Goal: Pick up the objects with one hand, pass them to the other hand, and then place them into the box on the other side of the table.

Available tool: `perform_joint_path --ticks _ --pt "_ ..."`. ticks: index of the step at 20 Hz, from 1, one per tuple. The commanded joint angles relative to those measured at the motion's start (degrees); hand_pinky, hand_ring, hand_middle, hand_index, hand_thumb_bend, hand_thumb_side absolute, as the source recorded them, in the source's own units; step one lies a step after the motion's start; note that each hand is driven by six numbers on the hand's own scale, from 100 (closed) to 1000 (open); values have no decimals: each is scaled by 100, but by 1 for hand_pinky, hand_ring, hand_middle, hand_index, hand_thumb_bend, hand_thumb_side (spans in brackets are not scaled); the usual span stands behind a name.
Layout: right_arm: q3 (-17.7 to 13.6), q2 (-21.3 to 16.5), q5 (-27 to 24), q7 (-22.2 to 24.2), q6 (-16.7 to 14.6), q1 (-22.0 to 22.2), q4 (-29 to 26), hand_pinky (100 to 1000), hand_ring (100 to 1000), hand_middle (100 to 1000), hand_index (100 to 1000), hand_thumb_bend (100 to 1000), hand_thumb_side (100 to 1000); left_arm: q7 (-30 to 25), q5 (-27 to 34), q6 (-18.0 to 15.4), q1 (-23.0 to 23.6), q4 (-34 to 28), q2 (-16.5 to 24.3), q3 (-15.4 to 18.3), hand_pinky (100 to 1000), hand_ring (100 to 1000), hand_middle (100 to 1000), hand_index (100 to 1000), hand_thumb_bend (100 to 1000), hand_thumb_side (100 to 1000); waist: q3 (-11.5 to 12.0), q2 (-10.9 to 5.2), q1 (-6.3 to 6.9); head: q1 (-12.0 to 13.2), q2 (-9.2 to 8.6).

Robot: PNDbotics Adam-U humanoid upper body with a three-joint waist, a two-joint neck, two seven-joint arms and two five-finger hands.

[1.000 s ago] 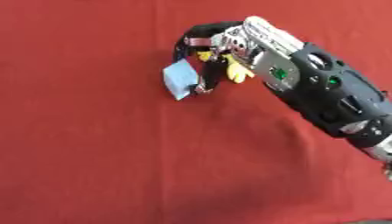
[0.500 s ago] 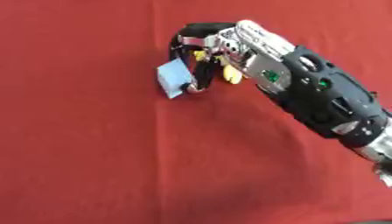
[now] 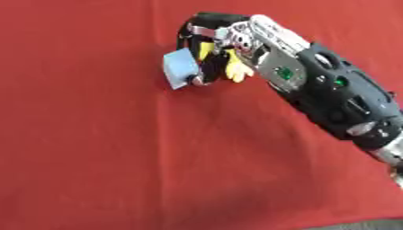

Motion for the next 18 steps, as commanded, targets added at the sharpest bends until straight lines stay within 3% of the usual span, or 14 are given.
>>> perform_joint_path --ticks 1,5,10,13,18 --pt "-186 -178 -240 -248 155 3 -333 864 638 404 339 374 100 27 -26 -32 -43 -31 241 108 1000 666 726 674 100 677 -48 -301 54 117 76" --pt "-384 -175 -499 -562 446 83 -604 788 610 395 318 366 100 30 -60 -54 -40 -26 295 119 1000 666 726 674 100 662 -158 -405 97 198 98" --pt "-605 -49 -852 -1039 922 172 -877 596 566 385 293 313 100 39 -132 -78 -40 -19 352 129 1000 668 726 675 100 644 -272 -512 132 310 99" --pt "-496 53 -1214 -1932 1273 264 -985 535 549 380 285 288 100 23 -175 -85 -74 -32 368 112 1000 667 726 675 100 638 -298 -558 145 365 99" --pt "-216 289 -1909 -3286 1603 266 -892 486 524 370 274 234 100 -20 -225 -73 -139 -43 369 70 1000 668 727 675 100 631 -314 -618 159 409 55"
